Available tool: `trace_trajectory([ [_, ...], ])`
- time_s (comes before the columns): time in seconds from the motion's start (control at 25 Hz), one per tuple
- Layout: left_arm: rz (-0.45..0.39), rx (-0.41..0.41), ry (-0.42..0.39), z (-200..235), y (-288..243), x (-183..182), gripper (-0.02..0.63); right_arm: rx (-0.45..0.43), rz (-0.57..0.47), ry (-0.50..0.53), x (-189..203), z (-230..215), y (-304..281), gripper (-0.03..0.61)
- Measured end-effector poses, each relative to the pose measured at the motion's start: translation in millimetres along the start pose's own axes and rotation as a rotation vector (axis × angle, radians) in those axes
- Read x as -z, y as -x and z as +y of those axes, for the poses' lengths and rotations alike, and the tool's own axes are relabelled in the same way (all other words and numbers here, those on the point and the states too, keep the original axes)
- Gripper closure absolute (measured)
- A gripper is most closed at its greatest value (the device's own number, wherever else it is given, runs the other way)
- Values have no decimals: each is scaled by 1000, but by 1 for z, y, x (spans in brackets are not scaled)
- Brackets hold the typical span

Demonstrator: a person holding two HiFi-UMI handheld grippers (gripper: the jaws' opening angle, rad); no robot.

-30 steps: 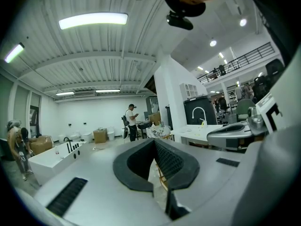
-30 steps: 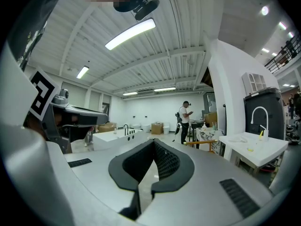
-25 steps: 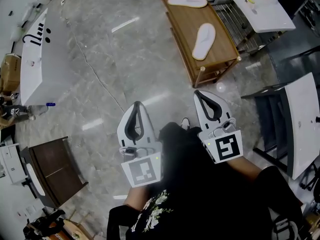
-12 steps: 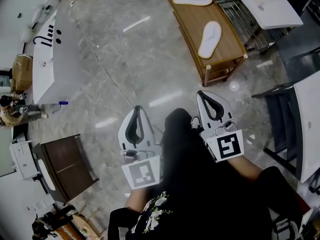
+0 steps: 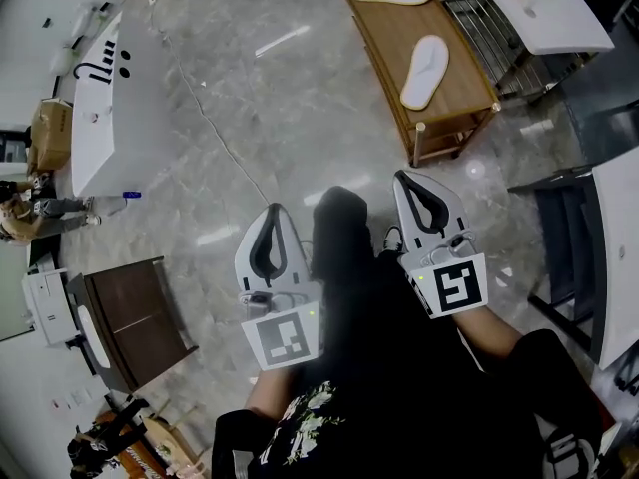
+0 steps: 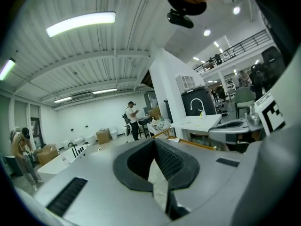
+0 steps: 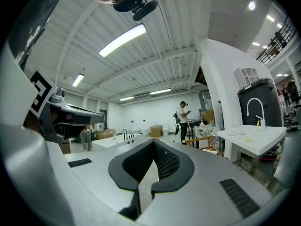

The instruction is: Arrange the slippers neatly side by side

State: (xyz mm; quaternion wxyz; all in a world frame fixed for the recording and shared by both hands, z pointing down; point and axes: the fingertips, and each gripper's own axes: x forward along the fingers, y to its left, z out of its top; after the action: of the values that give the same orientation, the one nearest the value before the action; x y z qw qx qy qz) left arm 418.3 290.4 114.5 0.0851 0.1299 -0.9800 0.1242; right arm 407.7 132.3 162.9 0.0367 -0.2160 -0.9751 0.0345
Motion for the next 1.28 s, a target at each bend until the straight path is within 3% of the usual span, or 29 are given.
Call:
trace_trajectory([
  [0.44,34,-39,80,13,-9,27,612,-39,68,65,13,2,-18,580],
  [0.8,82,-61,75,34,-12,39,612,-81,67,76,8,16,-44,580],
  [1.28,80,-43,114,51,-60,45,612,-51,132,90,17,1,-72,580],
])
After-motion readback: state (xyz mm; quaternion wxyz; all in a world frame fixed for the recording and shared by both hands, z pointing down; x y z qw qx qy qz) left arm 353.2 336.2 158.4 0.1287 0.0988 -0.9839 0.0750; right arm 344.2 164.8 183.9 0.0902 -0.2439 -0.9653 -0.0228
